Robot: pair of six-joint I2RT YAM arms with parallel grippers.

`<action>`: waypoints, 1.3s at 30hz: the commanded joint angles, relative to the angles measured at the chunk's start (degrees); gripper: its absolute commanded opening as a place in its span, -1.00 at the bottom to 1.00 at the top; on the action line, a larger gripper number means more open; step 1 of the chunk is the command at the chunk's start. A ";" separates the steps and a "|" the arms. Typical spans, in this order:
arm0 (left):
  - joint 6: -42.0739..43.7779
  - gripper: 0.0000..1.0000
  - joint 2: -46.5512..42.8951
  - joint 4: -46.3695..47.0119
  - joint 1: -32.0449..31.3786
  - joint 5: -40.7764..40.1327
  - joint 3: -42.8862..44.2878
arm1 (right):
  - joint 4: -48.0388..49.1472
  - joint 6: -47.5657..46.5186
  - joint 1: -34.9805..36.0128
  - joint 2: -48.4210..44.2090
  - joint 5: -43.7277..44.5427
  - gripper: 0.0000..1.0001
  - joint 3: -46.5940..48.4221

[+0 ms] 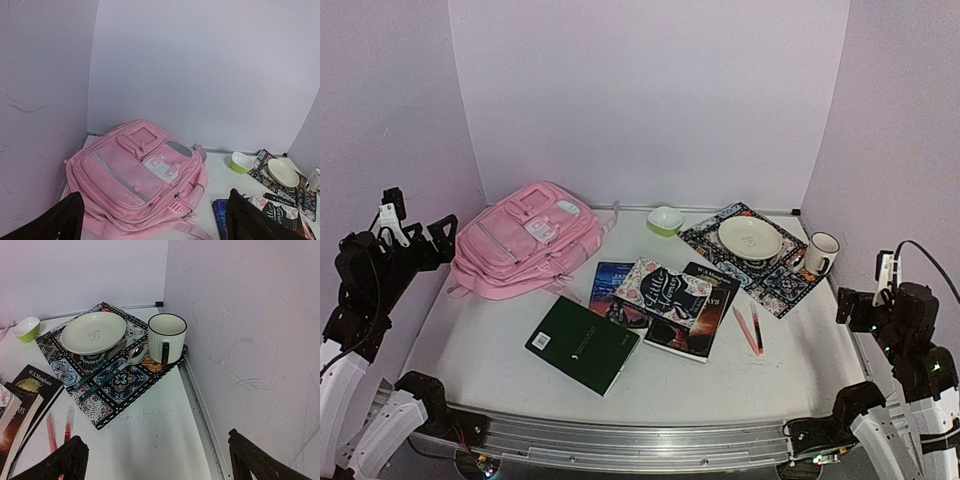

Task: Pack the student bag
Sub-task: Pick up the student bag from the corner of the board.

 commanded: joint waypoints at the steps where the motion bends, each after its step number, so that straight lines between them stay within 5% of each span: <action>1: -0.17 0.99 1.91 1.05 0.63 -0.58 2.28 | 2.12 -0.43 -0.13 1.13 0.45 0.97 -0.07; 8: 1.09 0.99 5.49 0.52 1.67 -3.22 2.73 | 2.58 0.01 -0.15 1.40 0.09 0.97 -0.67; 17: 0.26 0.99 23.08 -2.63 2.07 -2.91 7.69 | 3.02 0.01 -0.15 2.72 -3.05 0.97 -0.77; 26: -12.65 0.99 46.68 -7.24 7.24 -5.67 16.94 | 3.18 -0.25 -0.14 1.63 -5.05 0.97 -1.09; 31: -17.47 0.99 54.78 -4.65 13.63 1.26 19.61 | 3.18 -0.48 -0.17 0.90 -5.50 0.96 -1.38; 39: -22.67 0.84 65.34 0.60 15.48 5.15 20.91 | 3.85 -0.61 -0.17 -0.88 -6.54 0.97 -2.00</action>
